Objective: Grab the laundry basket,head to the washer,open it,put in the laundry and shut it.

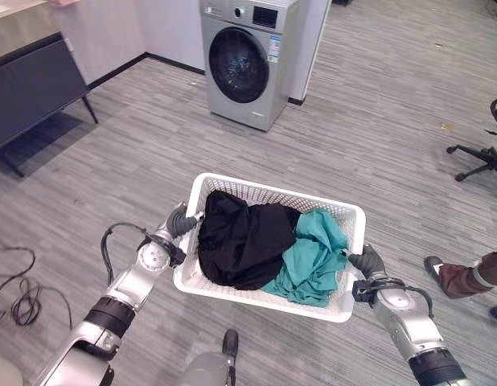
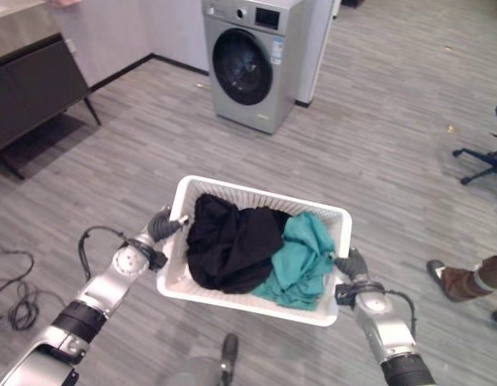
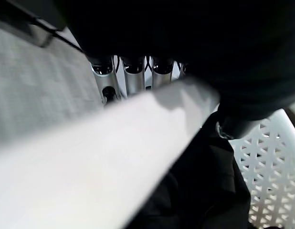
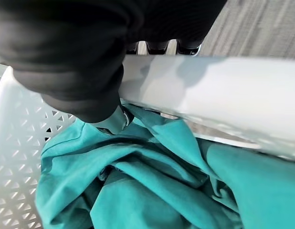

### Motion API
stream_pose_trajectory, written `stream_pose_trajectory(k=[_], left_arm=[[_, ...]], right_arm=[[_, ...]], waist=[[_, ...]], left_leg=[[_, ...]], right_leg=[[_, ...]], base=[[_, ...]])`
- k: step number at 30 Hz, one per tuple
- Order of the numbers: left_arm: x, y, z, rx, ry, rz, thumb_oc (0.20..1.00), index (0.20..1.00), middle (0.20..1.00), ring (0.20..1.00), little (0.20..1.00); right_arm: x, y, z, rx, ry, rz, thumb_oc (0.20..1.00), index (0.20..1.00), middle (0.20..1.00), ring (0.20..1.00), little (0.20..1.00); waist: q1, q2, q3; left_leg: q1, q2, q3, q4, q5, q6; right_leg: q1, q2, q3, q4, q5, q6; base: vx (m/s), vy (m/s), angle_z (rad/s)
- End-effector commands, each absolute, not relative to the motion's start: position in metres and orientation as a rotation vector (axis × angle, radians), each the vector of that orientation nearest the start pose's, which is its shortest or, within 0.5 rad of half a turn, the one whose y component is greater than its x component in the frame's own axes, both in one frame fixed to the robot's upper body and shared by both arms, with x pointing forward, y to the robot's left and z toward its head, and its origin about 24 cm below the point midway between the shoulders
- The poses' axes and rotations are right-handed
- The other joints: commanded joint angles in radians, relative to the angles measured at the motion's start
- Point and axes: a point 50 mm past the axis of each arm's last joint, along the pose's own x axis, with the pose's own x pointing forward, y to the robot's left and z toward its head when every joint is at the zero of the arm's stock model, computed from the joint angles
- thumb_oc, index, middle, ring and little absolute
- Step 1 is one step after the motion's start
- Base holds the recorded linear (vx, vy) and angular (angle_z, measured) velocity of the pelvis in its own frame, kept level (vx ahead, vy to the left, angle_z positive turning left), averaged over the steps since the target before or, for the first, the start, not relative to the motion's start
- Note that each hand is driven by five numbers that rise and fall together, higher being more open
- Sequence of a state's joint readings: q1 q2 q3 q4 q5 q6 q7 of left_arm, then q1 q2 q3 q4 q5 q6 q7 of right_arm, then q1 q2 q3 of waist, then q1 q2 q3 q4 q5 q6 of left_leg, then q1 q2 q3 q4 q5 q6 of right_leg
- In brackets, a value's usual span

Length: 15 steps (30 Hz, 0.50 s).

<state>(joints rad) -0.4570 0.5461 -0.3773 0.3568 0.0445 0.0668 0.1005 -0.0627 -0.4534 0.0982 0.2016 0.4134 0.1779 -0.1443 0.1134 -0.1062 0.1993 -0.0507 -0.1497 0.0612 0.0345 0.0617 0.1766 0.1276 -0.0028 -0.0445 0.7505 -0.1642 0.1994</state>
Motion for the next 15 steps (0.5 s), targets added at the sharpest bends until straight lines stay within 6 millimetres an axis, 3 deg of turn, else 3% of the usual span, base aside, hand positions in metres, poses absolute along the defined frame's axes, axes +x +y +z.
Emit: stream_pose_trajectory(k=[1, 2, 3, 5, 7, 8, 9, 10, 12, 15], left_arm=[[0.346, 0.189, 0.125, 0.732, -0.171, -0.085, 0.2, 0.2, 0.2, 0.2, 0.2], [0.351, 0.18, 0.137, 0.734, -0.214, -0.091, 0.2, 0.2, 0.2, 0.2, 0.2], [0.353, 0.175, 0.143, 0.73, -0.236, -0.104, 0.2, 0.2, 0.2, 0.2, 0.2], [0.354, 0.169, 0.149, 0.723, -0.265, -0.12, 0.2, 0.2, 0.2, 0.2, 0.2], [0.353, 0.17, 0.149, 0.717, -0.268, -0.13, 0.2, 0.2, 0.2, 0.2, 0.2], [0.352, 0.171, 0.148, 0.716, -0.265, -0.125, 0.2, 0.2, 0.2, 0.2, 0.2], [0.352, 0.172, 0.148, 0.716, -0.264, -0.125, 0.2, 0.2, 0.2, 0.2, 0.2], [0.351, 0.173, 0.148, 0.71, -0.271, -0.117, 0.2, 0.2, 0.2, 0.2, 0.2], [0.351, 0.171, 0.148, 0.706, -0.276, -0.113, 0.2, 0.2, 0.2, 0.2, 0.2], [0.351, 0.171, 0.146, 0.721, -0.273, -0.108, 0.2, 0.2, 0.2, 0.2, 0.2]], right_arm=[[0.279, -0.213, 0.066, -0.07, 0.046, 0.043, 0.2, 0.2, 0.2, 0.2, 0.2], [0.279, -0.216, 0.068, -0.074, 0.036, 0.027, 0.2, 0.2, 0.2, 0.2, 0.2], [0.279, -0.218, 0.07, -0.073, 0.03, 0.02, 0.2, 0.2, 0.2, 0.2, 0.2], [0.28, -0.221, 0.072, -0.076, 0.028, 0.016, 0.2, 0.2, 0.2, 0.2, 0.2], [0.282, -0.224, 0.077, -0.084, 0.016, 0.015, 0.2, 0.2, 0.2, 0.2, 0.2], [0.282, -0.225, 0.078, -0.084, 0.014, 0.011, 0.2, 0.2, 0.2, 0.2, 0.2], [0.282, -0.224, 0.078, -0.083, 0.015, 0.012, 0.2, 0.2, 0.2, 0.2, 0.2], [0.283, -0.224, 0.079, -0.081, 0.009, 0.017, 0.2, 0.2, 0.2, 0.2, 0.2], [0.283, -0.222, 0.08, -0.075, 0.004, 0.021, 0.2, 0.2, 0.2, 0.2, 0.2], [0.281, -0.222, 0.078, -0.058, 0.007, 0.016, 0.2, 0.2, 0.2, 0.2, 0.2]], waist=[[-0.019, 0.046, -0.102], [-0.047, 0.065, -0.092], [-0.057, 0.071, -0.091], [-0.079, 0.076, -0.084], [-0.091, 0.073, -0.083], [-0.095, 0.064, -0.081], [-0.095, 0.068, -0.08], [-0.106, 0.062, -0.072], [-0.121, 0.062, -0.062], [-0.142, 0.074, -0.056]], left_leg=[[-0.052, 0.139, 0.016, 0.073, -0.051, -0.111], [0.005, 0.15, 0.015, 0.062, -0.074, -0.108], [0.028, 0.15, 0.008, 0.054, -0.085, -0.114], [0.078, 0.148, -0.014, 0.044, -0.114, -0.123], [0.115, 0.153, -0.026, 0.04, -0.141, -0.142], [0.131, 0.147, -0.035, 0.039, -0.157, -0.148], [0.136, 0.152, -0.035, 0.038, -0.16, -0.15], [0.182, 0.147, -0.051, 0.028, -0.194, -0.158], [0.221, 0.147, -0.069, 0.027, -0.223, -0.163], [0.287, 0.159, -0.085, 0.023, -0.269, -0.167]], right_leg=[[-0.049, -0.06, -0.044, -0.044, 0.286, 0.011], [-0.132, -0.126, -0.134, 0.016, 0.239, -0.008], [-0.153, -0.158, -0.177, -0.02, 0.206, -0.024], [-0.186, -0.186, -0.224, -0.141, 0.135, -0.063], [-0.203, -0.185, -0.24, -0.343, 0.107, -0.077], [-0.219, -0.187, -0.225, -0.439, 0.114, -0.074], [-0.208, -0.18, -0.227, -0.453, 0.118, -0.074], [-0.235, -0.161, -0.175, -0.648, 0.171, -0.05], [-0.292, -0.157, -0.11, -0.745, 0.22, -0.019], [-0.35, -0.152, -0.073, -0.81, 0.253, 0.009]], base=[[0.39, 0.162, 0.2], [0.43, 0.125, 0.45], [0.44, 0.076, 0.69], [0.34, -0.036, 0.72], [0.32, -0.142, 0.41], [0.22, -0.133, 0.42], [0.33, -0.177, 0.36], [0.35, -0.153, 0.35], [0.34, -0.132, 0.3], [0.42, -0.139, 0.16]])
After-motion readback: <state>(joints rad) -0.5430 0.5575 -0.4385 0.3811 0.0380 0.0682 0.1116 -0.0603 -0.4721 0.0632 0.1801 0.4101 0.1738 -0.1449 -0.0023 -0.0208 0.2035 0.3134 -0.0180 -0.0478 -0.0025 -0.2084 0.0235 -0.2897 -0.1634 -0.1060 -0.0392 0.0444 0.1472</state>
